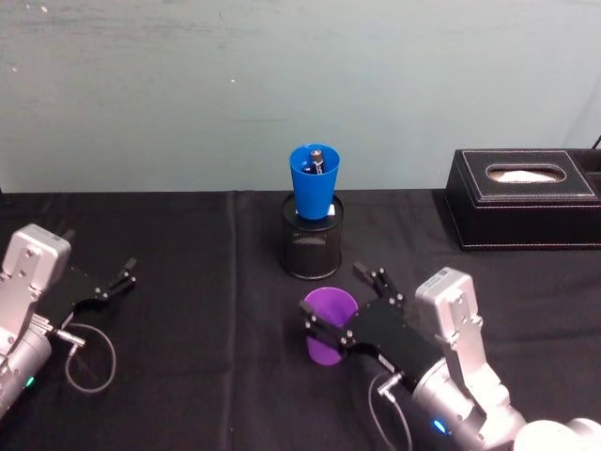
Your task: Pick up one cup with a gripper and tap it against the other cup.
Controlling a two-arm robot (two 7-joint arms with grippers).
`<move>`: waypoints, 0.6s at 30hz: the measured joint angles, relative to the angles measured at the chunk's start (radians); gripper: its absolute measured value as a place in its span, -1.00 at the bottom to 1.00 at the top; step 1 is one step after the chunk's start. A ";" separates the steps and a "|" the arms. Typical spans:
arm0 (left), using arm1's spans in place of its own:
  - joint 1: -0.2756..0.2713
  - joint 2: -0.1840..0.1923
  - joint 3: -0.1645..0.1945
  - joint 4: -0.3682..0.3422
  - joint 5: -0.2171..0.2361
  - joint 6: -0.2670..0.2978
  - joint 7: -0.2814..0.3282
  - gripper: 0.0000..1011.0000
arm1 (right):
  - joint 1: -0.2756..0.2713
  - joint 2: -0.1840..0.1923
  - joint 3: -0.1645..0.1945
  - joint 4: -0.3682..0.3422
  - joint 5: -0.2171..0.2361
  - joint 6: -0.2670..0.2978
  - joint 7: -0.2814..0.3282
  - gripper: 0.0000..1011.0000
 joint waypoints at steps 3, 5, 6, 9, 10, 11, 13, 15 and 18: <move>0.000 0.000 0.000 0.000 0.000 0.000 0.000 0.98 | -0.002 -0.003 0.010 -0.027 -0.014 -0.007 -0.017 0.98; 0.000 0.000 0.000 0.000 0.000 0.000 0.000 0.98 | -0.014 -0.012 0.022 -0.046 -0.027 -0.015 -0.045 0.98; 0.000 0.000 0.000 0.000 0.000 0.000 0.000 0.98 | -0.019 -0.016 0.029 -0.054 -0.033 -0.017 -0.058 0.98; 0.000 0.000 0.000 0.000 0.000 0.000 0.000 0.98 | -0.047 -0.037 0.058 -0.077 -0.060 -0.019 -0.119 0.98; 0.000 0.000 0.000 0.000 0.000 0.000 0.000 0.98 | -0.055 -0.044 0.066 -0.081 -0.064 -0.019 -0.133 0.98; 0.000 0.000 0.000 0.000 0.000 0.000 0.000 0.98 | -0.069 -0.057 0.081 -0.085 -0.070 -0.018 -0.159 0.98; 0.000 0.000 0.000 0.000 0.000 0.000 0.000 0.98 | -0.079 -0.068 0.095 -0.085 -0.071 -0.017 -0.179 0.98; 0.000 0.000 0.000 0.000 0.000 0.000 0.000 0.98 | -0.095 -0.088 0.116 -0.073 -0.070 -0.018 -0.205 0.98; 0.000 0.000 0.000 0.000 0.000 0.000 0.000 0.98 | -0.108 -0.111 0.137 -0.053 -0.073 -0.024 -0.235 0.98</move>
